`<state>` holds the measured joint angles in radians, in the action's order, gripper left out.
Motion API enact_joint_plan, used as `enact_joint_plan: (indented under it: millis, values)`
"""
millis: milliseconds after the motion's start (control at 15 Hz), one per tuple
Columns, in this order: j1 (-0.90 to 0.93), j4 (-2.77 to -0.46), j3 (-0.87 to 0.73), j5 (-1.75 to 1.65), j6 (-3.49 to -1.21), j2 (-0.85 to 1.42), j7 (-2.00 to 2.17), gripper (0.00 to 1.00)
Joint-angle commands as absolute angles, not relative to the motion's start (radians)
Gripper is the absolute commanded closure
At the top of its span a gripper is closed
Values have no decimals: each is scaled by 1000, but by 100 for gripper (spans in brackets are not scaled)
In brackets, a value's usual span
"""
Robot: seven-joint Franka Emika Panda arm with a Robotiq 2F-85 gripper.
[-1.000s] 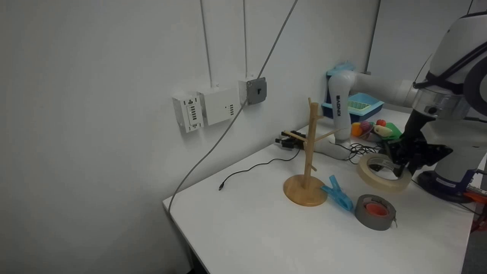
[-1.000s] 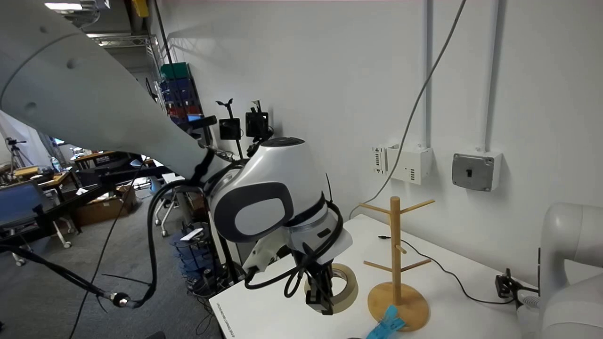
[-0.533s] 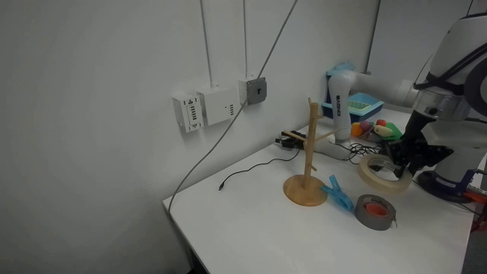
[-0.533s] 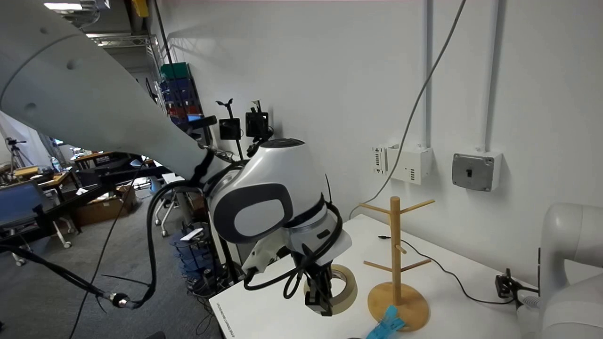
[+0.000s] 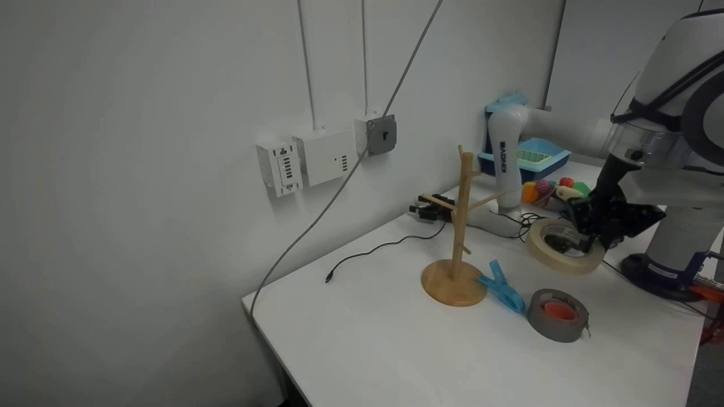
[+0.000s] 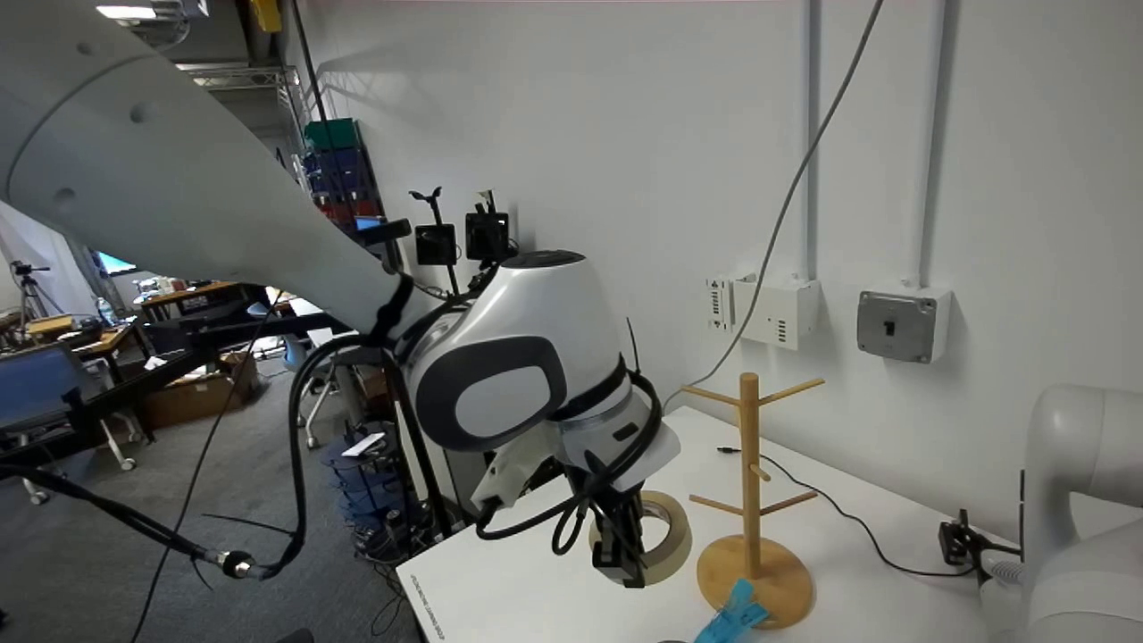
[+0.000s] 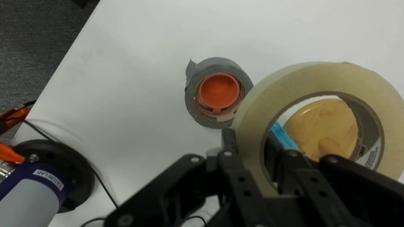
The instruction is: Hang the smaller tape on the wooden rack
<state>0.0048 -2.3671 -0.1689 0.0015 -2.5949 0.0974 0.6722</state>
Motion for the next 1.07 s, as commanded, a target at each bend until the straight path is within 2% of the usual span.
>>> enact_joint_plan:
  millis: [0,1000]
  values:
    - [-29,-2307,-161,-4,-2584,99,664,94]
    - [-76,-2083,-161,100,-2554,163,641,94]
